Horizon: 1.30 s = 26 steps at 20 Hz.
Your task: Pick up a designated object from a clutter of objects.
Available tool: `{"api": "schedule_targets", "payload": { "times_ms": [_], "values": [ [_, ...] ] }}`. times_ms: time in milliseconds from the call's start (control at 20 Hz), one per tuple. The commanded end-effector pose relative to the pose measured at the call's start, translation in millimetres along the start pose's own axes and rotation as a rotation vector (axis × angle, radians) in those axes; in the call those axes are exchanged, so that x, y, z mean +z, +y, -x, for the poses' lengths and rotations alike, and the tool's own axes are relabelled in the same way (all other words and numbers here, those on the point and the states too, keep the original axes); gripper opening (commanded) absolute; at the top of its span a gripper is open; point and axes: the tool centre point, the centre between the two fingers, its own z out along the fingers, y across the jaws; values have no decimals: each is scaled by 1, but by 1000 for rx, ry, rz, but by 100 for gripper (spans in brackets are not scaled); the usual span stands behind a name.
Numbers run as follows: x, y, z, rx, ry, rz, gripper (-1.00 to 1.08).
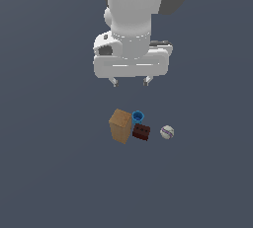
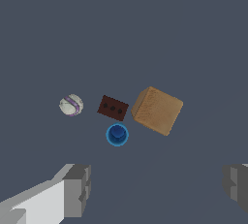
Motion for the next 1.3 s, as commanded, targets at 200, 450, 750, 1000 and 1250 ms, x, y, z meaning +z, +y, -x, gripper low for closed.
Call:
{"api": "schedule_targets", "payload": {
  "times_ms": [200, 450, 750, 1000, 1250],
  "values": [
    [0, 0, 0, -1, 0, -1, 100],
    [8, 2, -3, 29, -1, 0, 100],
    [31, 10, -10, 110, -4, 3, 100],
    [62, 20, -18, 217, -6, 9, 100],
    [95, 30, -24, 330, -9, 17, 100]
  ]
}}
